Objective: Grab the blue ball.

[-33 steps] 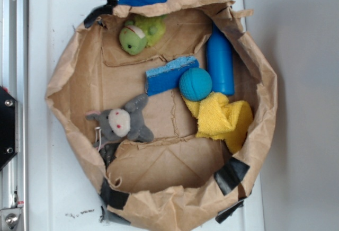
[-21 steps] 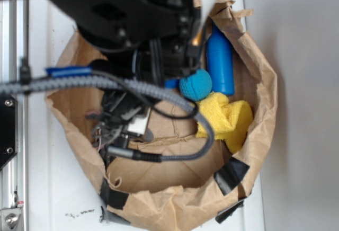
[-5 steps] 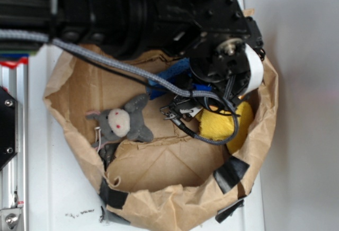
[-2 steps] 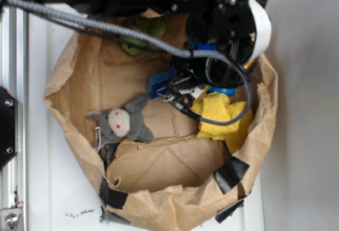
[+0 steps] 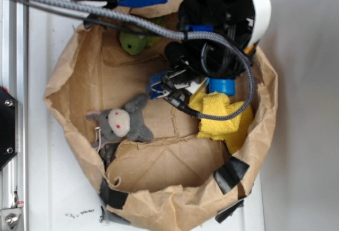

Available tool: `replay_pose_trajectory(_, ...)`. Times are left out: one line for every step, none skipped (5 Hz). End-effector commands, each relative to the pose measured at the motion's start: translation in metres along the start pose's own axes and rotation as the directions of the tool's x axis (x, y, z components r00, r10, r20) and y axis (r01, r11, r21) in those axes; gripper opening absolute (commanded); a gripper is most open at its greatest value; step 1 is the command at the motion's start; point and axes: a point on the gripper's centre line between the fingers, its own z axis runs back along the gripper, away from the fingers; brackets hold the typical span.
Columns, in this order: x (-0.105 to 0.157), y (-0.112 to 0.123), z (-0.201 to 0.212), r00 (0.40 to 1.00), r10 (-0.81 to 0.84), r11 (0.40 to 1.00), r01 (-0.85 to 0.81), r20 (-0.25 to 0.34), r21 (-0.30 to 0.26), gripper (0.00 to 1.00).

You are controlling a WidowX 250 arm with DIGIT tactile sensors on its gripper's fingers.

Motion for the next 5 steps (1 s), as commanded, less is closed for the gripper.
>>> replay_pose_trajectory(0.002,-0.020,0.044,0.955,0.295,0.951,-0.290,-0.037,0.107,0.00)
replay_pose_trajectory(0.003,-0.041,0.057,0.900,0.433,0.897,-0.424,-0.047,0.128,0.00)
replay_pose_trajectory(0.005,-0.054,0.065,0.853,0.519,0.850,-0.510,-0.048,0.134,0.00)
replay_pose_trajectory(0.005,-0.060,0.068,0.847,0.531,0.840,-0.523,-0.020,0.141,0.00)
replay_pose_trajectory(0.002,-0.063,0.068,0.809,0.588,0.802,-0.582,-0.005,0.135,0.00)
